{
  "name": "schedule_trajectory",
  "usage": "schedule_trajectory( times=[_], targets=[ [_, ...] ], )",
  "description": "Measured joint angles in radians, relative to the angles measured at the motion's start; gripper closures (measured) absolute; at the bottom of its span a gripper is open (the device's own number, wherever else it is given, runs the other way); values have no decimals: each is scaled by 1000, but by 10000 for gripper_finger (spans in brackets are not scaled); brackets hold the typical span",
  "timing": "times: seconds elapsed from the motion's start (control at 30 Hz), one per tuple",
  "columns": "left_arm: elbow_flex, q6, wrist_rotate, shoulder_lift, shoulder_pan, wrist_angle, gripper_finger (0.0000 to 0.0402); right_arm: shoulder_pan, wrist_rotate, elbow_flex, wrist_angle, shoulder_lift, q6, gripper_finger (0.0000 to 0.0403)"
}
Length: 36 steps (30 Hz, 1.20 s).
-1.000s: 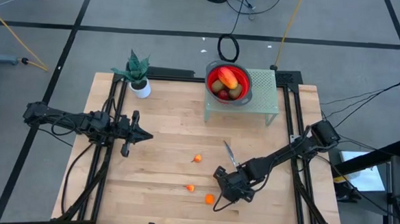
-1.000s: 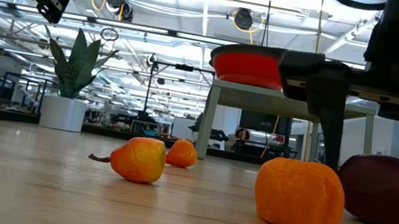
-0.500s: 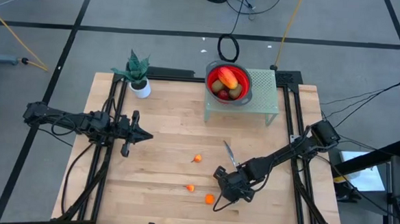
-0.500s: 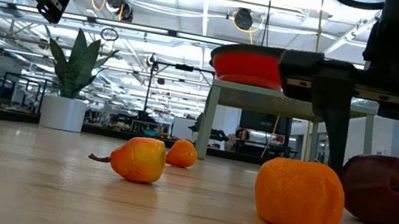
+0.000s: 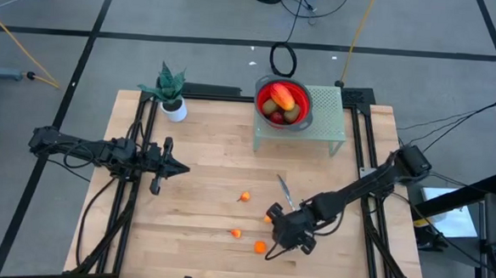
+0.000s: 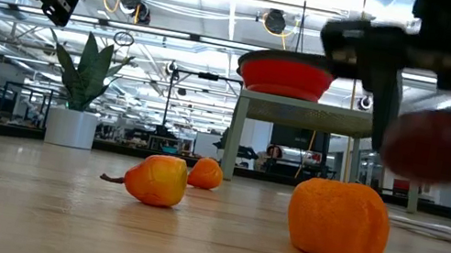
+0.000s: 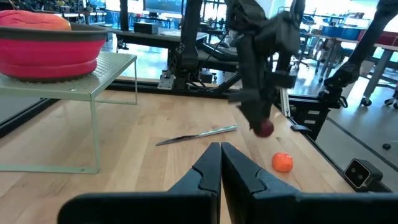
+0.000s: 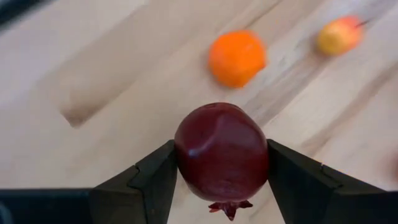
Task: Pick & Place Fruit
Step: Put the red pomegranate into the red basket on the shelf
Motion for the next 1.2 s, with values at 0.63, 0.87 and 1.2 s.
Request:
schedule_trajectory(
  times=[0.63,0.87,1.2],
  targets=[
    [0,5,0,0,0,0,392,0,113,0,228,-386,402,186],
    [0,5,0,0,0,0,392,0,108,0,391,-431,504,186],
    [0,-3,0,0,0,0,392,0,12,0,683,-433,593,186]
  ],
)
